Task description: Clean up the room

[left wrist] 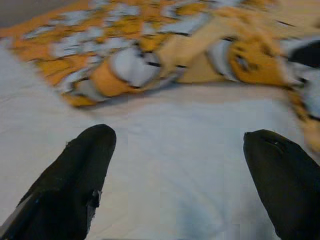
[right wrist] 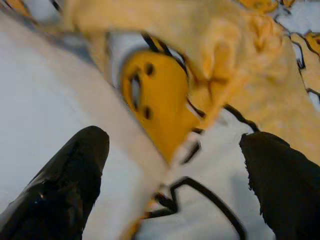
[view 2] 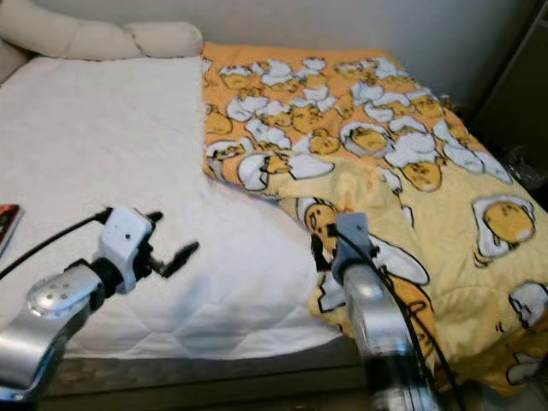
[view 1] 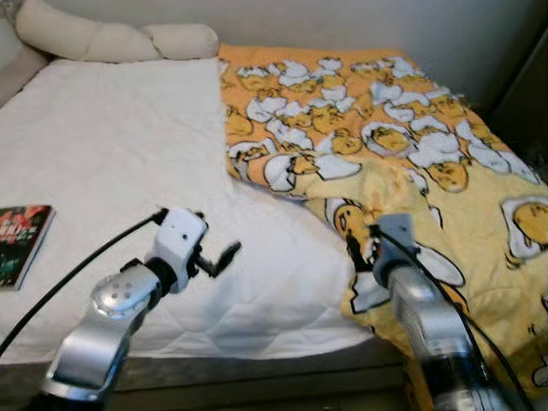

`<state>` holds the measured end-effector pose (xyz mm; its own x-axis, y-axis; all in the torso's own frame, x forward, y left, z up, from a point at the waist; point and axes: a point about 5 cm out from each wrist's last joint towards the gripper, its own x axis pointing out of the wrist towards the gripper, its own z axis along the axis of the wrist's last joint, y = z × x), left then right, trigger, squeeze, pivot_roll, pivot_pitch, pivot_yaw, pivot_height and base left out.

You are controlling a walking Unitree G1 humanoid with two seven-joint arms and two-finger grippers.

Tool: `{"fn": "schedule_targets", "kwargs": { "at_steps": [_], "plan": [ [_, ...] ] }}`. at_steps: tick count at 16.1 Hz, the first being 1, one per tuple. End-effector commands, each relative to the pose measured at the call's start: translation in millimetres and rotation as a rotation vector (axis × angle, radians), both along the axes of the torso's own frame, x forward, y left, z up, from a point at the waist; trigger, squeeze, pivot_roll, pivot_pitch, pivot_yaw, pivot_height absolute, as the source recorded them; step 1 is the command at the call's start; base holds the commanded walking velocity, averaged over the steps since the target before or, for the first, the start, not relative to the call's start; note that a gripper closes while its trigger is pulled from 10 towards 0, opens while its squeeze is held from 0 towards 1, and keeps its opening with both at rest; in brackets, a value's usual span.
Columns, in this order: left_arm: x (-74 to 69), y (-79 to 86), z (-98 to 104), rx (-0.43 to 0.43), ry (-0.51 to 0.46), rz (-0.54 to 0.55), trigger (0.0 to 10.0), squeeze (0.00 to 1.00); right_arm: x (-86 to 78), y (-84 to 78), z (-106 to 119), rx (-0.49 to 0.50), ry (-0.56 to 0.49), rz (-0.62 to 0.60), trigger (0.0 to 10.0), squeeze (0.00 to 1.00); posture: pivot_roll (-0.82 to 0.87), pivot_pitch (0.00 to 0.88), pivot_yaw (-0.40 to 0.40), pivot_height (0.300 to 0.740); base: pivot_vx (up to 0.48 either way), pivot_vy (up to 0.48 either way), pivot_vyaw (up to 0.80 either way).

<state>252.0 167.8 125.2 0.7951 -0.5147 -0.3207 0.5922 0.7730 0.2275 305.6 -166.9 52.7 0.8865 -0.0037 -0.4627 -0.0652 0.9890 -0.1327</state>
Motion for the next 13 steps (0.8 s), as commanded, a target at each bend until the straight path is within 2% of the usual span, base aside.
{"fn": "schedule_targets", "kwargs": {
  "at_steps": [1, 2, 3, 7, 9, 10, 11, 12, 13],
  "plan": [
    [-2.3, -4.8, 4.2, 0.008, 0.013, -0.074, 10.0, 0.0, 5.8, -0.7, -5.0, -0.068, 0.039, 0.018, 10.0, 0.29, -0.02, 0.0, -0.021, 0.74, 0.0, 0.0, 0.0],
    [-4.2, -4.2, 3.9, 0.025, 0.029, -0.11, 10.0, 0.0, 11.0, -1.0, -7.3, -0.095, 0.053, 0.017, 10.0, 0.29, -0.01, 0.0, -0.023, 0.74, 0.0, 0.0, 0.0],
    [-5.6, -3.5, 4.6, 0.034, 0.042, -0.135, 10.0, 0.0, 14.7, -3.1, -9.8, -0.141, 0.075, 0.011, 10.0, 0.0, 0.0, 0.0, -0.027, 0.74, 0.0, 0.0, 0.0],
    [-16.4, 0.0, 5.6, 0.07, 0.108, -0.241, 10.0, 0.0, 26.0, -7.9, -16.2, -0.202, 0.127, -0.012, 10.0, 0.0, 0.01, 0.0, -0.024, 0.74, 0.0, 0.0, 0.0],
    [-21.4, 1.4, 5.3, 0.084, 0.125, -0.26, 10.0, 0.0, 27.3, -13.1, -18.5, -0.275, 0.154, -0.007, 10.0, 0.0, 0.02, 0.0, -0.022, 0.74, 0.0, 0.0, 0.0],
    [-23.8, 1.7, 6.0, 0.084, 0.135, -0.267, 10.0, 0.0, 27.1, -14.4, -19.5, -0.293, 0.162, -0.002, 4.8, 0.0, 0.03, 0.0, -0.017, 0.74, 0.0, 0.0, 0.0],
    [-26.7, 1.5, 6.1, 0.079, 0.151, -0.279, 10.0, 0.0, 25.5, -15.1, -22.1, -0.298, 0.18, 0.007, 3.5, 0.0, 0.03, 0.0, -0.016, 0.74, 0.0, 0.0, 0.0],
    [-27.9, 1.5, 6.2, 0.078, 0.158, -0.285, 10.0, 0.0, 25.0, -15.3, -23.2, -0.3, 0.186, 0.008, 3.5, 0.0, 0.03, 0.0, -0.016, 0.74, 0.0, 0.0, 0.0],
    [-30.1, 1.3, 6.5, 0.08, 0.166, -0.294, 10.0, 0.0, 23.9, -17.4, -24.9, -0.292, 0.193, -0.007, 0.7, 0.0, 0.03, 0.0, -0.016, 0.74, 0.0, 0.0, 0.0]
  ]
}}
